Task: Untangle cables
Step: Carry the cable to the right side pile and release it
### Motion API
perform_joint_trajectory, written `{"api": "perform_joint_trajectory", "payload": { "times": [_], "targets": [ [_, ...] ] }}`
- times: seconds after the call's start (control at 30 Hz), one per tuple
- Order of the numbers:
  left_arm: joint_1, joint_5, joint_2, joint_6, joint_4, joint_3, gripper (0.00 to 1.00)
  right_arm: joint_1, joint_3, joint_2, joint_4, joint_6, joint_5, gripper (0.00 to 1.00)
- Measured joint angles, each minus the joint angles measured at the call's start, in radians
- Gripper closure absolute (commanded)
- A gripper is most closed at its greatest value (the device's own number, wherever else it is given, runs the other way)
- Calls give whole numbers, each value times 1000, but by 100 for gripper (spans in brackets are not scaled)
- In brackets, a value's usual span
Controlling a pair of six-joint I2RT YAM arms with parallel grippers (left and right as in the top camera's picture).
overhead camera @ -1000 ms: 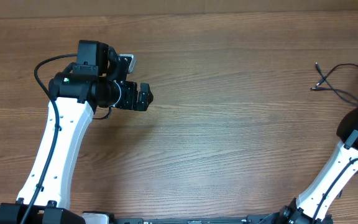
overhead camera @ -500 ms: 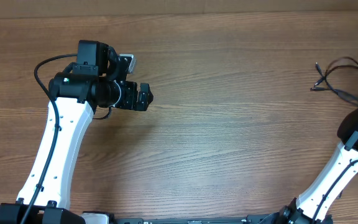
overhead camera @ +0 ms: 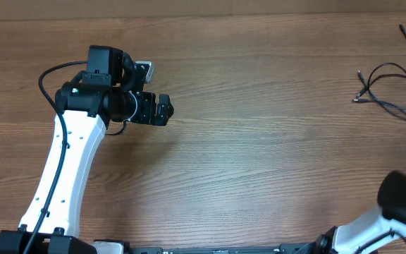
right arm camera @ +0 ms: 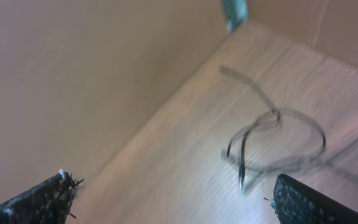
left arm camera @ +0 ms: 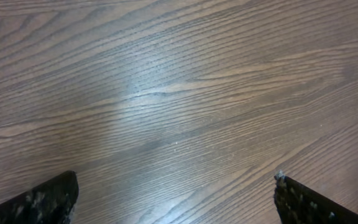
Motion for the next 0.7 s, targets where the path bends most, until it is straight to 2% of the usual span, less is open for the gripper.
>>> {"api": "perform_joint_trajectory", "payload": {
  "times": [0.23,0.37,0.57,0.7],
  "targets": [
    [0,0,0,0,0,0,0,137,2,-106,-297,-4,-99,0],
    [0,0,0,0,0,0,0,210,-22,-105,-300,-24,-184,0],
    [0,0,0,0,0,0,0,399,-177,-104,-300,-62,-318,0],
    [0,0,0,0,0,0,0,454,-277,-101,-299,-71,-340,0]
  ]
}}
